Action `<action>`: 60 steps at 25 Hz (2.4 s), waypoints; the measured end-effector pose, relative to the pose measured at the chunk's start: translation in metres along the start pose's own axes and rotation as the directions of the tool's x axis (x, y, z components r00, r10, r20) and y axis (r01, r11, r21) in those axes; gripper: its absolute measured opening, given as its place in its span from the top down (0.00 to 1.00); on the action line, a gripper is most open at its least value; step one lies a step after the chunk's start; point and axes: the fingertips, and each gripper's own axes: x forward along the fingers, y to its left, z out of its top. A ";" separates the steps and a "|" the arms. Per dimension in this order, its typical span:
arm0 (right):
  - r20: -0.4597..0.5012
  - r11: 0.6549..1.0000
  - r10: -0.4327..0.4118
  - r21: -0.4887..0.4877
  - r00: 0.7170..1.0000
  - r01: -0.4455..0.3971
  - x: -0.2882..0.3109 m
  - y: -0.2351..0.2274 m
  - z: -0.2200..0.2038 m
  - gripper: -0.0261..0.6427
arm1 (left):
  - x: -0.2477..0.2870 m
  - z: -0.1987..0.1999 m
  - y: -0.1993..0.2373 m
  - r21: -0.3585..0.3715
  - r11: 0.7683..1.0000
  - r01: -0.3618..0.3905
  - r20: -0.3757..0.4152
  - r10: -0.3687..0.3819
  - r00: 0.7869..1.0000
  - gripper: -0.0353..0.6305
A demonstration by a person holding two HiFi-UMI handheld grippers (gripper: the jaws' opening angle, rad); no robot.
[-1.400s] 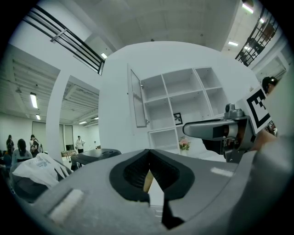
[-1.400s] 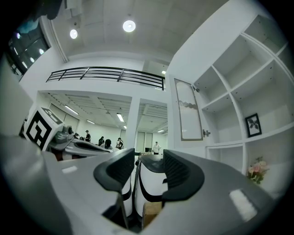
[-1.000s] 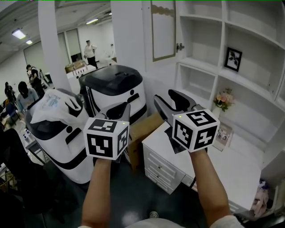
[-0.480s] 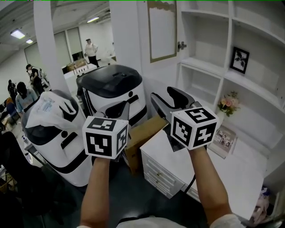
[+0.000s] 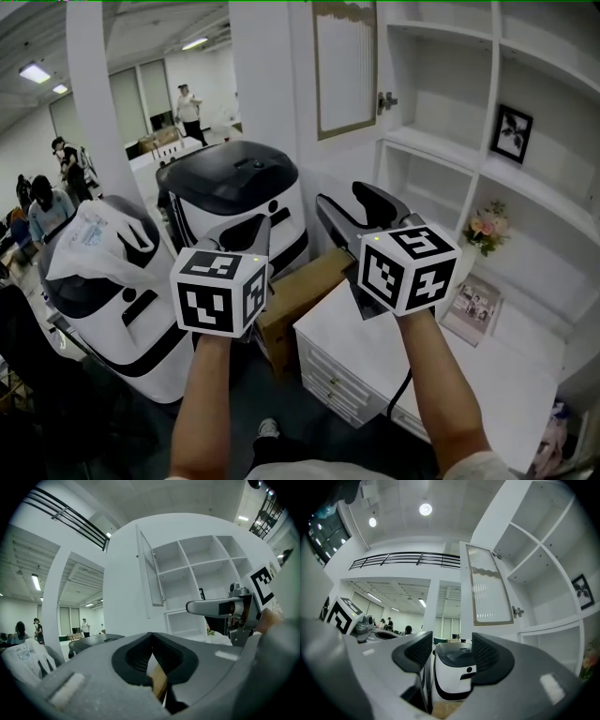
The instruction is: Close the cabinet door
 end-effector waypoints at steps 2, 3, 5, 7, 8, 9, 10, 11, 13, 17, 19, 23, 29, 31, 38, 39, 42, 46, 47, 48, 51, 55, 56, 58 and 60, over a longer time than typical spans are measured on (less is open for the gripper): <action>0.004 1.000 -0.005 -0.003 1.000 0.005 0.010 -0.004 0.000 0.58 | 0.011 -0.002 0.004 0.003 1.000 0.010 -0.001 -0.010 1.000 0.95; 0.006 1.000 -0.009 -0.003 1.000 0.009 0.015 -0.006 -0.001 0.58 | 0.017 -0.003 0.007 0.004 1.000 0.017 -0.002 -0.017 1.000 0.95; 0.008 1.000 -0.017 -0.006 1.000 0.017 0.028 -0.010 -0.002 0.58 | 0.029 -0.004 0.014 0.005 1.000 0.028 0.000 -0.028 1.000 0.95; 0.010 1.000 -0.028 -0.012 1.000 0.028 0.041 -0.013 -0.003 0.58 | 0.040 -0.003 0.024 0.005 0.999 0.038 0.007 -0.038 0.999 0.95; 0.011 0.999 -0.036 -0.015 0.999 0.036 0.048 -0.015 -0.003 0.57 | 0.046 -0.003 0.028 0.004 0.999 0.046 0.012 -0.046 0.999 0.95; 0.012 0.999 -0.046 -0.018 0.999 0.046 0.054 -0.018 -0.003 0.57 | 0.052 -0.002 0.032 0.005 0.998 0.056 0.015 -0.056 0.998 0.95; 0.014 0.998 -0.058 -0.021 0.998 0.058 0.061 -0.021 -0.003 0.57 | 0.059 -0.001 0.035 0.006 0.998 0.069 0.018 -0.069 0.997 0.95; 0.016 0.997 -0.071 -0.022 0.997 0.071 0.067 -0.023 -0.002 0.57 | 0.066 -0.001 0.039 0.008 0.996 0.084 0.020 -0.084 0.996 0.95; 0.018 0.995 -0.097 -0.023 0.995 0.097 0.078 -0.029 0.000 0.57 | 0.080 0.001 0.045 0.012 0.993 0.115 0.023 -0.115 0.993 0.95; 0.015 0.988 -0.149 -0.037 0.989 0.150 0.101 -0.035 0.004 0.57 | 0.105 0.009 0.060 0.013 0.985 0.174 0.041 -0.175 0.984 0.95; 0.014 0.982 -0.181 -0.047 0.983 0.182 0.111 -0.038 0.006 0.57 | 0.115 0.012 0.065 0.016 0.978 0.210 0.050 -0.211 0.976 0.95; 0.010 0.972 -0.228 -0.061 0.974 0.228 0.132 -0.043 0.010 0.57 | 0.134 0.013 0.077 0.016 0.965 0.261 0.053 -0.261 0.964 0.95; 0.015 0.938 -0.336 -0.084 0.942 0.336 0.147 -0.054 0.015 0.57 | 0.158 0.018 0.084 0.020 0.935 0.354 0.072 -0.354 0.932 0.95; 0.015 0.928 -0.362 -0.090 0.932 0.362 0.153 -0.056 0.016 0.57 | 0.164 0.021 0.087 0.022 0.925 0.378 0.084 -0.379 0.922 0.95; 0.016 0.889 -0.446 -0.105 0.895 0.446 0.165 -0.060 0.017 0.57 | 0.182 0.026 0.093 0.026 0.890 0.455 0.109 -0.455 0.884 0.95; 0.016 0.882 -0.461 -0.106 0.887 0.460 0.164 -0.061 0.017 0.57 | 0.184 0.026 0.092 0.029 0.883 0.468 0.110 -0.468 0.877 0.95; 0.018 0.857 -0.506 -0.103 0.862 0.505 0.161 -0.065 0.016 0.59 | 0.187 0.026 0.087 0.037 0.861 0.508 0.114 -0.508 0.854 0.95; 0.019 0.841 -0.532 -0.104 0.847 0.531 0.161 -0.066 0.015 0.62 | 0.190 0.026 0.084 0.044 0.843 0.536 0.121 -0.538 0.835 0.95; 0.017 0.840 -0.533 -0.106 0.846 0.532 0.162 -0.065 0.015 0.63 | 0.190 0.027 0.084 0.047 0.841 0.539 0.123 -0.541 0.832 0.95; 0.014 0.840 -0.533 -0.108 0.846 0.532 0.162 -0.064 0.015 0.64 | 0.190 0.027 0.084 0.051 0.839 0.541 0.125 -0.543 0.830 0.95; 0.016 0.836 -0.539 -0.110 0.842 0.537 0.163 -0.064 0.015 0.66 | 0.192 0.026 0.084 0.052 0.833 0.551 0.125 -0.552 0.824 0.95; 0.023 0.830 -0.548 -0.107 0.836 0.547 0.159 -0.065 0.015 0.67 | 0.192 0.028 0.081 0.052 0.825 0.563 0.132 -0.564 0.815 0.95; 0.023 0.829 -0.549 -0.107 0.835 0.548 0.158 -0.065 0.015 0.67 | 0.192 0.029 0.081 0.051 0.823 0.565 0.135 -0.567 0.813 0.95; 0.021 0.829 -0.549 -0.109 0.835 0.548 0.156 -0.065 0.016 0.65 | 0.191 0.030 0.079 0.050 0.819 0.572 0.140 -0.572 0.808 0.95; 0.020 0.832 -0.546 -0.108 0.837 0.545 0.155 -0.066 0.016 0.65 | 0.192 0.030 0.076 0.050 0.813 0.580 0.141 -0.580 0.802 0.95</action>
